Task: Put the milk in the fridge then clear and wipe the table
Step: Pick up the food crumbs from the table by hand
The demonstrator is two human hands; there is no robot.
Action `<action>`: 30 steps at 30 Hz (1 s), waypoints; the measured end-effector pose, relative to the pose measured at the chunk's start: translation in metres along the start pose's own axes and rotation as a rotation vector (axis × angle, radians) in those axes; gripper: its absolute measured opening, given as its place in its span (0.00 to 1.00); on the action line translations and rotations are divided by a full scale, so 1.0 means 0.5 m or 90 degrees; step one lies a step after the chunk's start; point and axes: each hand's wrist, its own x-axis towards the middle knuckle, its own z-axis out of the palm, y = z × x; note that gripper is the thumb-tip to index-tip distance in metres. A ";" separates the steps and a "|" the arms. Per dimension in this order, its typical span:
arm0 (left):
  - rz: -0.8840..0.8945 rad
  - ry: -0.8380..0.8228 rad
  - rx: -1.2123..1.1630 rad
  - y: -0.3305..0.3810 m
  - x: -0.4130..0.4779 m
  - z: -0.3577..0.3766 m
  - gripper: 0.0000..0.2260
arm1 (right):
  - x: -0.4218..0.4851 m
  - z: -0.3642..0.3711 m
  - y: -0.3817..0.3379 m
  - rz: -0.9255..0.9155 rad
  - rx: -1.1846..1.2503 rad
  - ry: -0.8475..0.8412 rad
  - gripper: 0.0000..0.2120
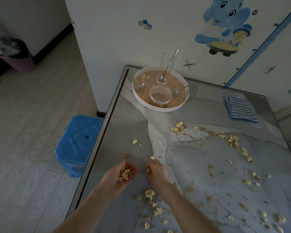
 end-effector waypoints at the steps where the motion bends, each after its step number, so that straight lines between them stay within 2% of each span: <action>1: -0.010 0.006 -0.008 -0.002 0.001 -0.002 0.12 | -0.001 -0.007 -0.002 0.017 0.031 0.014 0.11; 4: -0.017 0.015 -0.004 -0.006 0.000 0.000 0.12 | -0.013 -0.025 -0.019 0.039 0.155 0.063 0.08; 6: -0.003 0.005 -0.008 -0.009 -0.009 0.006 0.13 | -0.027 -0.034 -0.054 0.004 0.211 0.062 0.08; 10: 0.010 -0.058 -0.024 0.001 -0.024 0.006 0.13 | -0.048 -0.034 -0.119 -0.114 0.233 -0.054 0.10; 11: 0.014 -0.060 -0.025 0.006 -0.025 0.001 0.12 | -0.042 -0.037 -0.127 -0.122 0.239 -0.053 0.10; 13: 0.017 -0.045 -0.045 0.016 -0.026 -0.010 0.10 | -0.012 -0.046 -0.130 -0.119 0.241 0.016 0.09; 16: 0.009 -0.025 -0.083 0.032 -0.032 -0.030 0.11 | 0.064 -0.050 -0.116 -0.083 0.159 0.089 0.12; 20: 0.016 -0.011 -0.083 0.048 -0.027 -0.058 0.12 | 0.134 -0.029 -0.111 -0.087 -0.060 0.006 0.26; 22: 0.024 -0.004 -0.089 0.054 -0.024 -0.067 0.12 | 0.140 -0.015 -0.120 -0.098 -0.120 -0.020 0.29; 27: 0.034 -0.002 -0.094 0.059 -0.024 -0.069 0.13 | 0.128 0.022 -0.118 -0.157 -0.118 -0.005 0.14; 30: 0.039 0.008 -0.089 0.058 -0.025 -0.063 0.14 | 0.120 0.028 -0.112 -0.142 -0.095 0.001 0.09</action>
